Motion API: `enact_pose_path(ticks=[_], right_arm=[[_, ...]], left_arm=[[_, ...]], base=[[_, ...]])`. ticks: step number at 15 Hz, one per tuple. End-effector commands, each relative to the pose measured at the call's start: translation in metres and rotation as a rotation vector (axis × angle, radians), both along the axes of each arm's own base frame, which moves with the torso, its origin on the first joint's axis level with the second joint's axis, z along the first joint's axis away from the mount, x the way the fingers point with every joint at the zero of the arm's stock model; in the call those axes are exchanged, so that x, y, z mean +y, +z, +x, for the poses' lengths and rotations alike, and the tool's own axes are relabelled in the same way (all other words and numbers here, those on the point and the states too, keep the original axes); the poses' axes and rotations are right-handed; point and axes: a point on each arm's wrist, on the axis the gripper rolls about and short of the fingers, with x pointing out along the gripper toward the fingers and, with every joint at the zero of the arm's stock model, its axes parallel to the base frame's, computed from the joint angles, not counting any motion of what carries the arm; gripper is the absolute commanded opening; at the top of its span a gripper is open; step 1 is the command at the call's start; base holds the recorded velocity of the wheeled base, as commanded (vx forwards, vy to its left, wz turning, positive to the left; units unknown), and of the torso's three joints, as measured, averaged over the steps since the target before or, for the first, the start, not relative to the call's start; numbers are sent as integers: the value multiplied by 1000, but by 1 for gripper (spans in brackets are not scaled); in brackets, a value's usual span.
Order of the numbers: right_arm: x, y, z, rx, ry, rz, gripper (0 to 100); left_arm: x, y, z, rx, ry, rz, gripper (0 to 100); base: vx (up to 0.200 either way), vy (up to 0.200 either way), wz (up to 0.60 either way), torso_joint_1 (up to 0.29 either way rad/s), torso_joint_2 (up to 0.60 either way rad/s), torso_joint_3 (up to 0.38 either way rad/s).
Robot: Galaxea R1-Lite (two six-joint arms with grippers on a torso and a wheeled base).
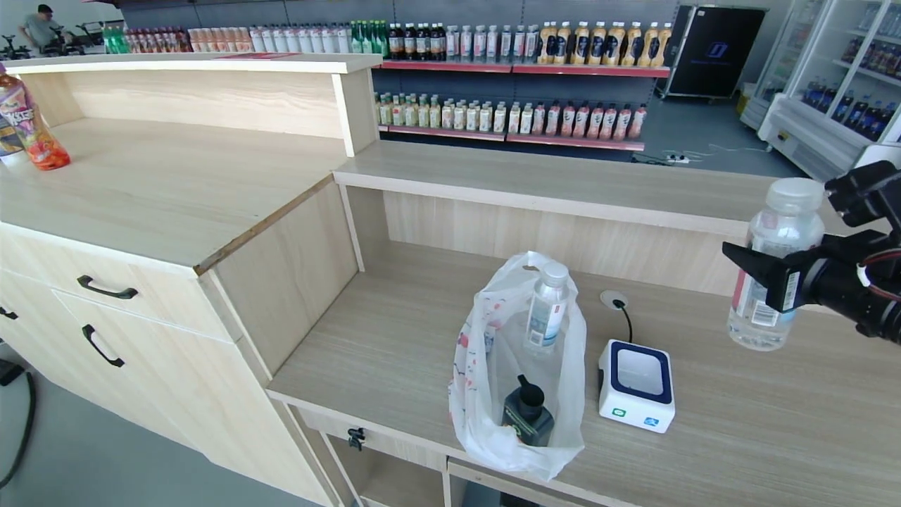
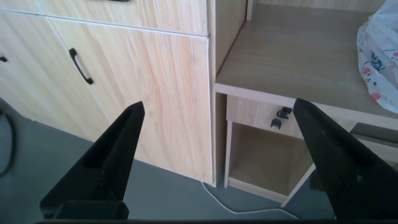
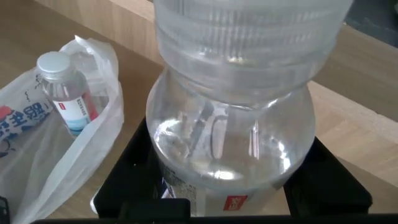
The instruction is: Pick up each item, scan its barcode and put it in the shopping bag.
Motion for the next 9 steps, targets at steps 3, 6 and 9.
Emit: enact_pose_path(ticks=[3,6,9], right_arm=[[32,-15,-7,58,142,11,0],[62,-28,-11,108,269,5,0],[78,-48,3,136,309,6,0]], left_arm=[[0,0,0,0,1,-1,100],[0,0,0,0,1,1,100],[0,0,0,0,1,-1,100]], base=[[0,0,600,-126,349,198],[0,0,0,-43,97,49],[0,0,0,0,0,0]])
